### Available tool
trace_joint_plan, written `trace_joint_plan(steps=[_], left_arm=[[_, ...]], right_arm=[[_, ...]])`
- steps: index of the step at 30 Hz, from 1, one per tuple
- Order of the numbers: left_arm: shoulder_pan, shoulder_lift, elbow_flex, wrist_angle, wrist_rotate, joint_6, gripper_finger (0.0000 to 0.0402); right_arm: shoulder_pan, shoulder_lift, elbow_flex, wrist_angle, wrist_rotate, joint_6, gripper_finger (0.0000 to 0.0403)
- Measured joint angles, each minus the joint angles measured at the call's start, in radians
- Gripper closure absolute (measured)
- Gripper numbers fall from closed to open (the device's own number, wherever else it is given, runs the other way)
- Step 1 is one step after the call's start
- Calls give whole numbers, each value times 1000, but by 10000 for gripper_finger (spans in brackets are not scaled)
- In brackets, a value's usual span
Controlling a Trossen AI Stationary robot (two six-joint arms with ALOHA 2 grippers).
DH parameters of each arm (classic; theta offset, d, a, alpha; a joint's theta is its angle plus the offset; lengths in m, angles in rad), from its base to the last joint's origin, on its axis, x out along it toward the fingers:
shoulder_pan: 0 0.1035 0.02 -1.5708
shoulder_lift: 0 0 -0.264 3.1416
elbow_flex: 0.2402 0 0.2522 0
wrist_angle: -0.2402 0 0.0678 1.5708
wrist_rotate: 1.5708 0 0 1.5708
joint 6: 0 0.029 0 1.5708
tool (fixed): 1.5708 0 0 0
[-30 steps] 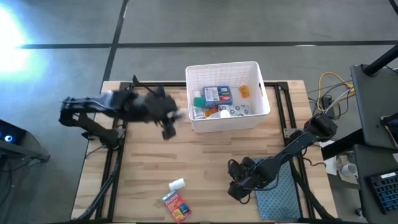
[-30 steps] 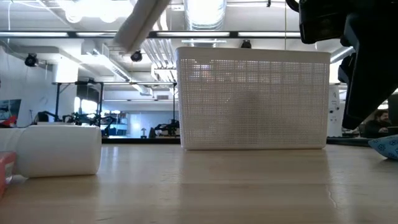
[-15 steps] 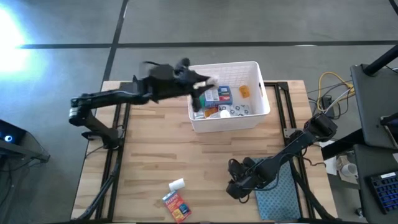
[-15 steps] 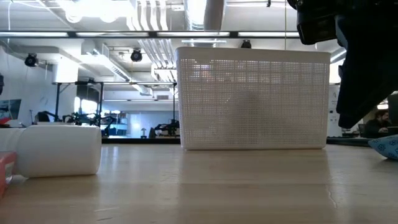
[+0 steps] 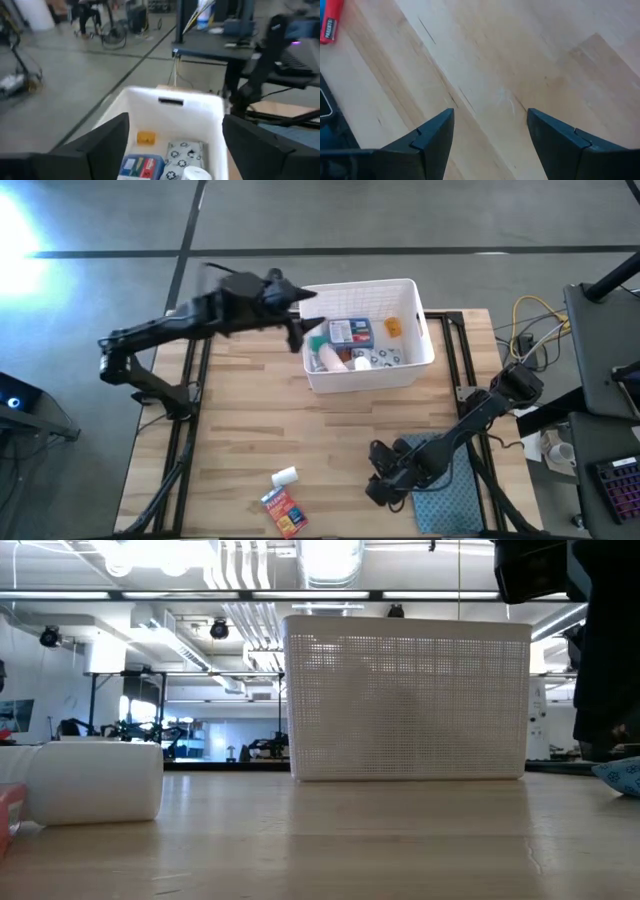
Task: Pick & place medical supplies in basket/bin
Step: Put the white medicine bottle into the white bin
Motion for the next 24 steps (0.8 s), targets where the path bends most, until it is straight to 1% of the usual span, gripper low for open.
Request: trace_joint_plan(steps=[2,3,6,9,11,13,16,19,22,24], left_arm=[[-16,-12,65,-86,1,30,100],[-24,-13,100,-164,6,35,99],[-67,-7,208,-513,20,29,104],[-176,-4,251,-810,20,-75,115],[-289,-5,216,-897,25,-145,123],[-415,-5,141,-903,24,-193,131],[-572,-1,1,-818,27,-331,139],[-658,-2,-162,-714,27,-507,143],[-707,1,-317,-630,23,-677,144],[-729,0,-403,-545,24,-797,144]], right_arm=[[-1,0,0,-1,0,-12,163],[-1,0,0,0,0,-26,163],[-4,0,0,-3,1,-59,163],[-4,0,-1,-3,1,-71,163],[-4,0,-2,-2,3,-80,163],[-4,0,-2,-3,5,-103,163],[-7,0,-2,-3,6,-136,163],[-11,0,-3,-3,8,-153,163],[-13,0,-3,-3,11,-158,163],[-13,0,-3,-2,10,-158,163]])
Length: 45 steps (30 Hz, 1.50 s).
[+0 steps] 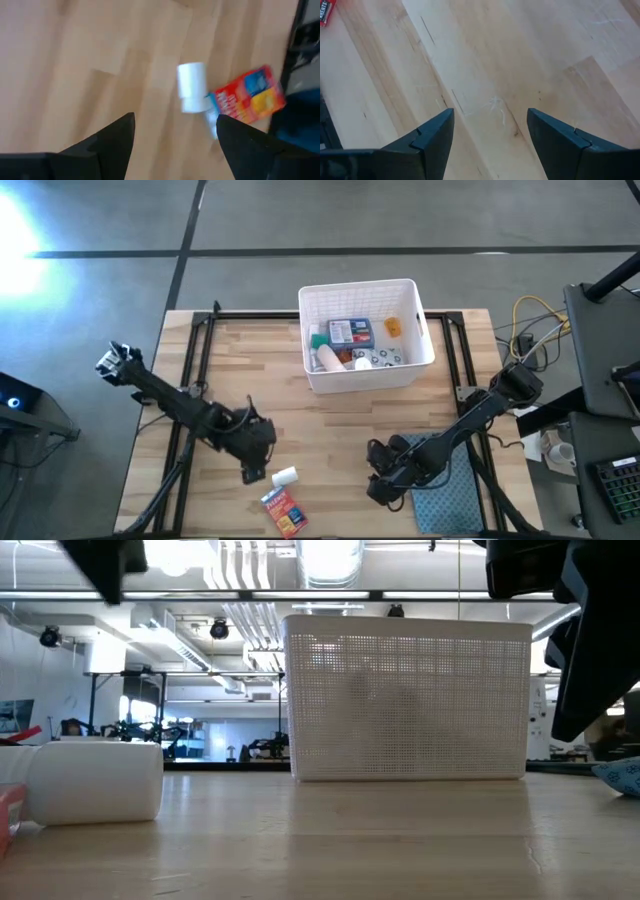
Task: Pick & place medical supplies in basket/bin
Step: Put the white medicine bottle into the white bin
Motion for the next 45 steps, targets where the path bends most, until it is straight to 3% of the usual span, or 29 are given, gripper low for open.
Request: trace_joint_plan(steps=[6,12,19,23,29,33,41,45], left_arm=[[-26,11,-163,311,-5,-163,144],[-24,71,-208,357,-8,-209,144],[-27,197,-178,497,-19,-146,144],[-34,328,-89,440,-18,-88,144],[-34,527,124,130,-24,-79,144],[-38,620,198,44,-22,-22,144],[-26,609,157,28,63,-52,147],[-19,586,147,4,73,-49,175]], right_arm=[[5,0,7,6,-11,28,163],[14,0,6,5,-24,48,163],[14,0,3,3,-24,86,163],[14,0,2,3,-24,94,163],[14,0,2,5,-24,110,163],[14,0,2,5,-27,111,163],[14,0,1,2,-31,98,163],[14,0,0,1,-25,70,163]])
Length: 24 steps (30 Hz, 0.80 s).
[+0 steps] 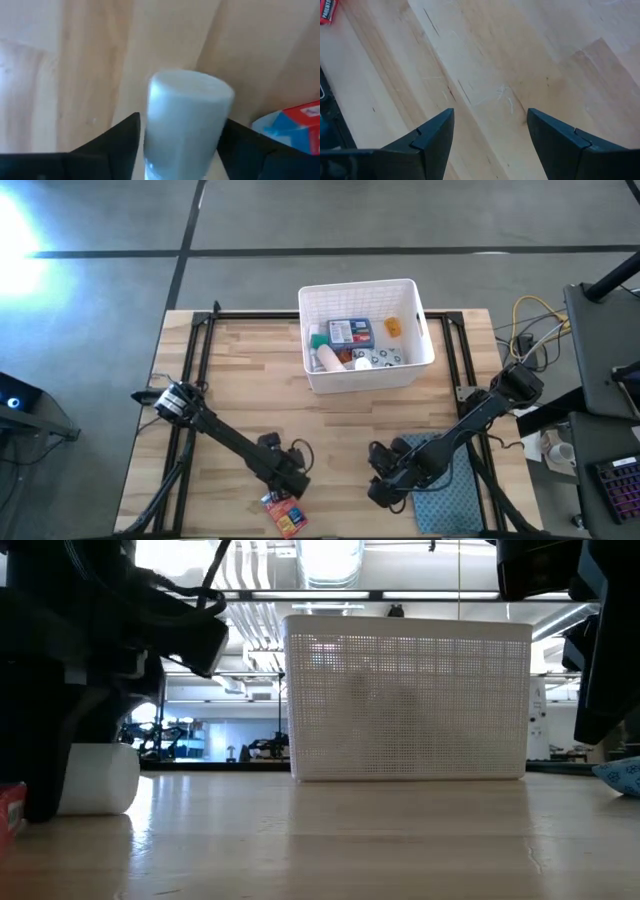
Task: Pick & place medical supplies in basket/bin
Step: Put the white medicine bottle into the white bin
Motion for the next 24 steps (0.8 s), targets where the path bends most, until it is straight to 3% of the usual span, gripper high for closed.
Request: trace_joint_plan(steps=[6,12,15,20,22,24], left_arm=[[28,-62,6,-85,-1,1,248],[85,-173,157,-290,-37,19,248],[113,-224,330,-318,-158,48,237],[199,-262,644,-234,-509,285,231],[284,-261,724,-133,-561,465,230],[393,-261,754,13,-547,632,229]], right_arm=[[0,0,-1,-2,2,-44,163],[1,0,-1,-3,15,-48,163],[6,0,-1,-2,40,-47,163],[17,0,6,-1,57,-44,163],[23,0,7,0,58,-33,163],[31,0,7,-2,63,-14,163]])
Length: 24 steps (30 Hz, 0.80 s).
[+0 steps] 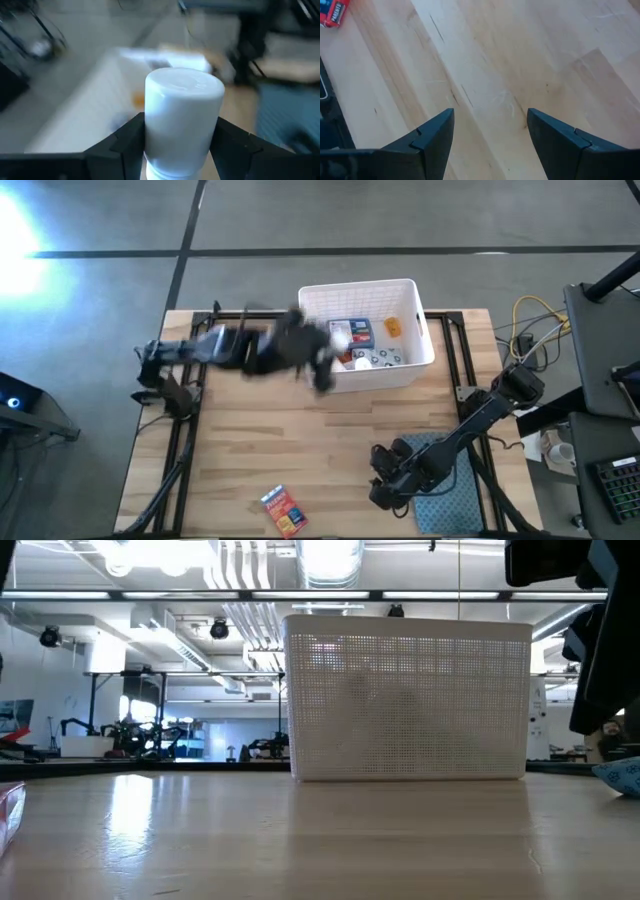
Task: Pick & place medical supplies in basket/bin
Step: Put the white medicine bottle into the white bin, then put the red medicine box into the white bin
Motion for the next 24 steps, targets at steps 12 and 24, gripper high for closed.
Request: trace_joint_plan(steps=[12,24], left_arm=[[440,4,-188,342,298,39,160],[338,-132,-400,233,364,166,117]], right_arm=[[54,0,0,2,19,213,163],[31,0,0,4,-63,273,163]])
